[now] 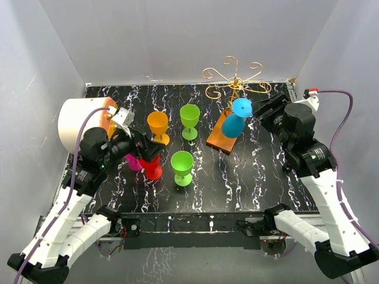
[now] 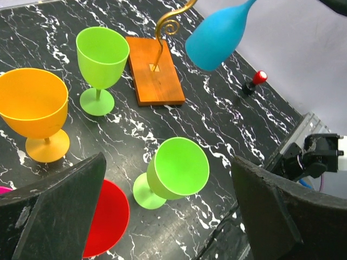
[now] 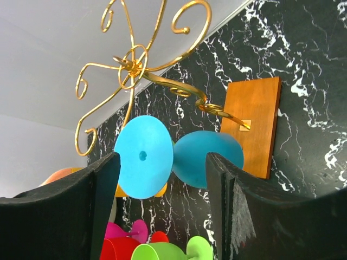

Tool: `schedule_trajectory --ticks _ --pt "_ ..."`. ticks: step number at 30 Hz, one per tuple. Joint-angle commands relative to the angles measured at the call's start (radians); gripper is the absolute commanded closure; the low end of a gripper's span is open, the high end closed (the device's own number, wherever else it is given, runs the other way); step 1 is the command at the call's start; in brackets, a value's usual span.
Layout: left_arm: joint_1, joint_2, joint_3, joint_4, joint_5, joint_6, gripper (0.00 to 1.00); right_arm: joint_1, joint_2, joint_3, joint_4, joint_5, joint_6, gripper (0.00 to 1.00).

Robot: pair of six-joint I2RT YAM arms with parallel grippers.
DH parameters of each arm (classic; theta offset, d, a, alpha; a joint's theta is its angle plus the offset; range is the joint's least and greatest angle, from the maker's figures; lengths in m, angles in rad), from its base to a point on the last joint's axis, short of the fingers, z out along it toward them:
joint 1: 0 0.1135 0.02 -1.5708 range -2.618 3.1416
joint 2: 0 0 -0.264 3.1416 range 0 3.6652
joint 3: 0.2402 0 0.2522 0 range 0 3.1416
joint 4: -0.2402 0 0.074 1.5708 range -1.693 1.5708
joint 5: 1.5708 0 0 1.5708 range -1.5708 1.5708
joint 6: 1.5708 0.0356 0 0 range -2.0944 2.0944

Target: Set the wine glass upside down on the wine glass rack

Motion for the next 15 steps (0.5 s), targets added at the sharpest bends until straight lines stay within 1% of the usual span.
schedule_trajectory --ticks 1,4,7,10,12,15 --pt "-0.004 0.009 0.077 -0.101 0.063 0.028 0.03 -0.006 -0.033 0.093 -0.03 -0.013 -0.117 0.37" --pt "-0.004 0.038 0.116 -0.181 0.097 0.009 0.07 -0.006 -0.05 0.128 -0.068 -0.019 -0.168 0.36" --pt "-0.005 0.083 0.149 -0.236 0.15 -0.037 0.16 -0.006 -0.07 0.131 -0.1 -0.029 -0.213 0.35" --pt "-0.006 0.12 0.148 -0.217 0.23 -0.122 0.26 -0.006 -0.091 0.112 -0.146 -0.006 -0.229 0.35" --pt "-0.018 0.131 0.129 -0.175 0.259 -0.18 0.3 -0.006 -0.115 0.085 -0.158 0.009 -0.224 0.35" --pt "-0.079 0.151 0.115 -0.158 0.215 -0.215 0.31 -0.006 -0.149 0.048 -0.174 0.037 -0.207 0.35"
